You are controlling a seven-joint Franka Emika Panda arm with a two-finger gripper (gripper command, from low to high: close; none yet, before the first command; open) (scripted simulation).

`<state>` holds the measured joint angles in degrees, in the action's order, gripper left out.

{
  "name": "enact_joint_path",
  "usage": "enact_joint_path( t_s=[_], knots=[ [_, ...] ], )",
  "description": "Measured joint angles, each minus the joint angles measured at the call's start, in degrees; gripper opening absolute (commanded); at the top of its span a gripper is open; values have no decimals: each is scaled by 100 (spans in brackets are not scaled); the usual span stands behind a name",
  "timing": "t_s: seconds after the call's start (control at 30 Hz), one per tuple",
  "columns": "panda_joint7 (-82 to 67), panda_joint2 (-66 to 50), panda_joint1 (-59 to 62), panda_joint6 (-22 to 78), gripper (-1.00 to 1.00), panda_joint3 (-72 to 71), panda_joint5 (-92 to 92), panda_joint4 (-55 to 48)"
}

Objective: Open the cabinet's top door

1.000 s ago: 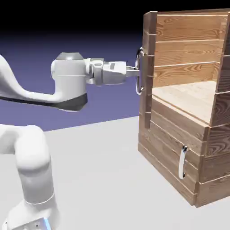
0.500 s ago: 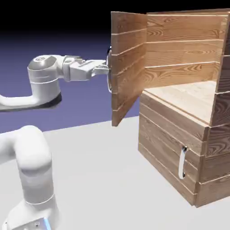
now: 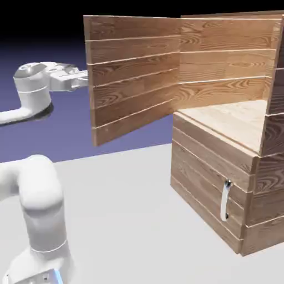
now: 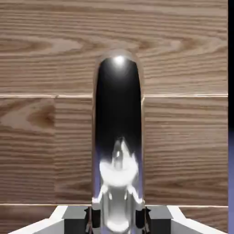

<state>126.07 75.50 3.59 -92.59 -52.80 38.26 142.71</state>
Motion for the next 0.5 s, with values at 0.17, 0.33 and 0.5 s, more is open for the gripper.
enact_joint_path(
  t_s=[0.17,0.33,0.5],
  knots=[
    [-86,-169,794,959,-100,-702,-445,-1038],
    [-225,-237,1634,1802,-100,-1237,-742,-2076],
    [-415,-231,2480,2573,-100,-1649,-935,-3114]
  ],
)
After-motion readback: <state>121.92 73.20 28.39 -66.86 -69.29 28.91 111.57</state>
